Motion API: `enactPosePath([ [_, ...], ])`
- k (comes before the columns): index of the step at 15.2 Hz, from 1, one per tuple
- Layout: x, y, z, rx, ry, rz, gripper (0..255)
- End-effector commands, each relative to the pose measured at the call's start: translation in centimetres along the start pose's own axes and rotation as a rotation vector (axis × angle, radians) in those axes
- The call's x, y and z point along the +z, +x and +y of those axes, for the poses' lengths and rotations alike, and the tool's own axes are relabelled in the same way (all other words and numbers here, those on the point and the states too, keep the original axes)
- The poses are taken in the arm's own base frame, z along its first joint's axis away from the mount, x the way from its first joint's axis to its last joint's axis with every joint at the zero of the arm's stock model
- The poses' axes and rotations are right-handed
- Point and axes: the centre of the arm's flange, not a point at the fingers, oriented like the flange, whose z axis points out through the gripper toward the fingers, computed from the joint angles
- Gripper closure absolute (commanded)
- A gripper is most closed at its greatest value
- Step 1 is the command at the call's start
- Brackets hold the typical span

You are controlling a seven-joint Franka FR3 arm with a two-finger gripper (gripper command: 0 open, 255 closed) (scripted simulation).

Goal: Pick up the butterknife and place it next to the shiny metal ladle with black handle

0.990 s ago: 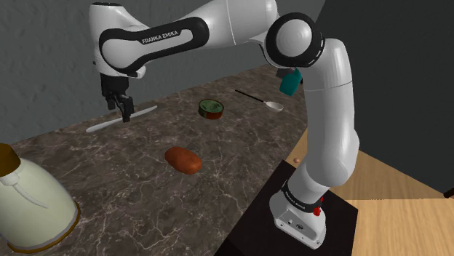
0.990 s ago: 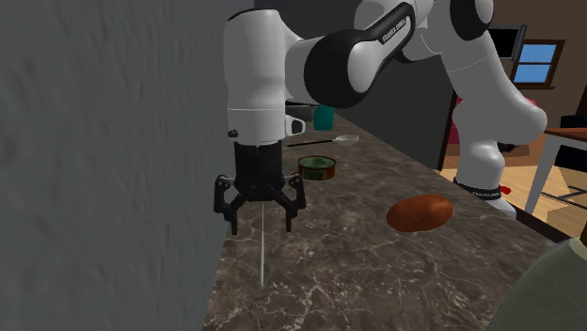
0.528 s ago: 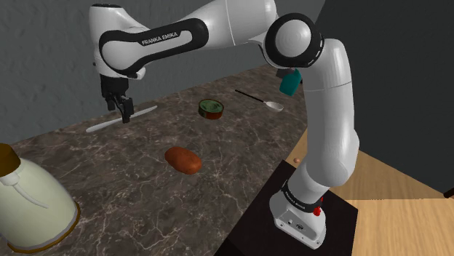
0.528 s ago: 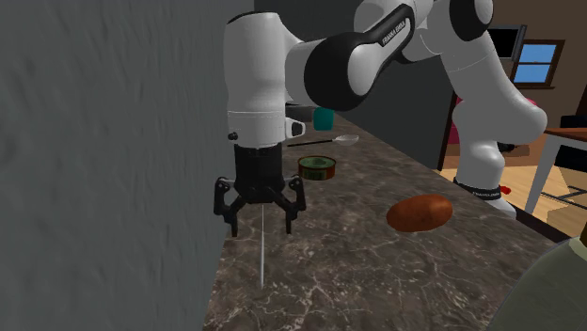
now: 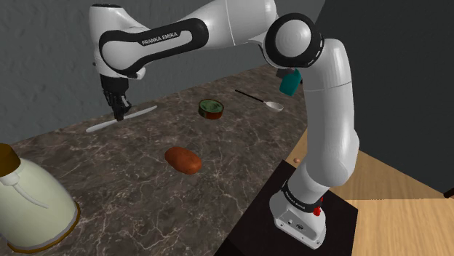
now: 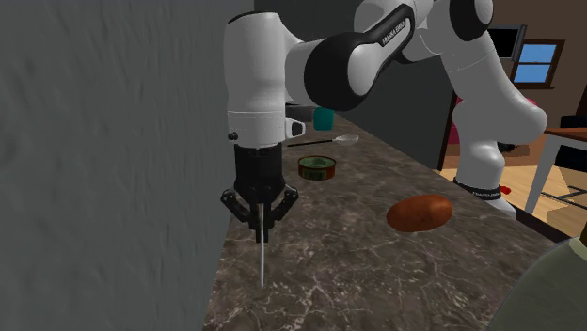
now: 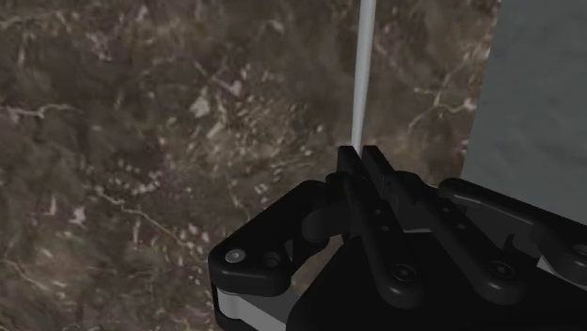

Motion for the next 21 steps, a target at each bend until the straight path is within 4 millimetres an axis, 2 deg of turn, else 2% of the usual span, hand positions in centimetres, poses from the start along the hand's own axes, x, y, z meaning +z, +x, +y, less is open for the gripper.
enactPosePath([
  [1, 0.0, 0.0, 0.0, 0.000, 0.000, 0.000, 255],
  [2, 0.0, 0.0, 0.0, 0.000, 0.000, 0.000, 255],
  [21, -10.0, -0.5, 0.0, 0.000, 0.000, 0.000, 255],
])
